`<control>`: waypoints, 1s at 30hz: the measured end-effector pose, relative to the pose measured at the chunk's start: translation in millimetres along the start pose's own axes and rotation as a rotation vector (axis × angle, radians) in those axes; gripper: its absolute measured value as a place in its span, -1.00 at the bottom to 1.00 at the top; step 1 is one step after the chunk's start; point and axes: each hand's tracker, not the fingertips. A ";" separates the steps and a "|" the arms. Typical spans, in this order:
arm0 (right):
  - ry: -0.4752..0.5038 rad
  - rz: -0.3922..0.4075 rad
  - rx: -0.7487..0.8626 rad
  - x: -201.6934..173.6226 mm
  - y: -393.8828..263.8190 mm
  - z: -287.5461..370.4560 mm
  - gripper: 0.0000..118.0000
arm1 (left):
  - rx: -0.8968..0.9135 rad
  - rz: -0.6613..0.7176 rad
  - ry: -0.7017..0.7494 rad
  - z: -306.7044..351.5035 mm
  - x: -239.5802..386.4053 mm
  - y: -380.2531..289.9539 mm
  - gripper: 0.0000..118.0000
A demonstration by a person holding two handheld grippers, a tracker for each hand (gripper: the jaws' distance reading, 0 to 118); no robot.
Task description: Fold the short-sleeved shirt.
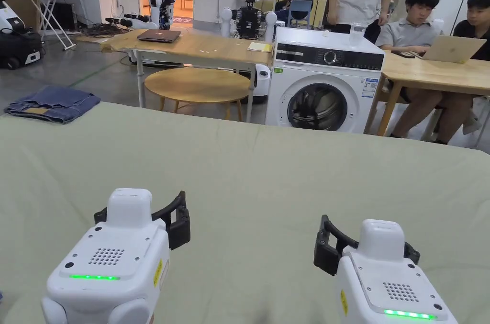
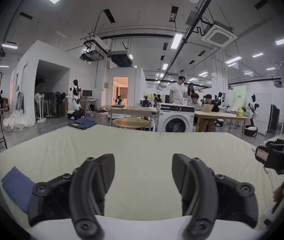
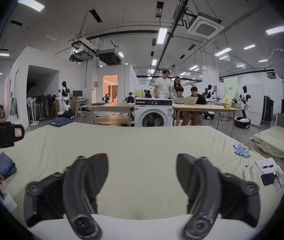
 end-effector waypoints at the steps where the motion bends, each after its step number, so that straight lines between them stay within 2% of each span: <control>1: -0.005 -0.003 0.003 0.1 -0.3 0.0 0.51 | 0.010 -0.001 0.002 1.0 -0.1 0.5 0.20; 4: -0.006 -0.036 0.004 4.4 0.1 0.7 0.70 | 0.038 -0.021 0.009 4.1 -0.2 3.0 0.21; 8: 0.020 -0.066 -0.019 8.2 3.8 -1.3 0.70 | 0.043 -0.040 -0.004 4.8 -2.2 4.4 0.30; 11: 0.050 -0.067 -0.012 10.1 5.3 -0.3 0.70 | 0.032 -0.024 -0.044 5.1 -6.9 3.1 0.30; 15: 0.068 -0.092 -0.009 11.3 7.7 0.1 0.70 | 0.011 -0.039 -0.013 4.8 -7.9 2.1 0.30; 18: -0.050 -0.024 -0.029 2.5 9.9 -3.5 0.70 | 0.012 -0.060 -0.018 3.7 -8.6 1.7 0.30; 21: -0.097 0.031 -0.020 -5.0 7.8 -6.7 0.70 | 0.014 -0.072 -0.054 2.2 -11.7 2.6 0.30; 24: -0.067 0.023 -0.034 -5.3 6.4 -9.2 0.71 | 0.029 -0.090 -0.053 0.4 -11.6 3.5 0.30; 30: -0.012 -0.048 -0.047 -2.5 7.6 -11.4 0.71 | 0.053 -0.085 -0.024 -1.2 -8.7 5.4 0.30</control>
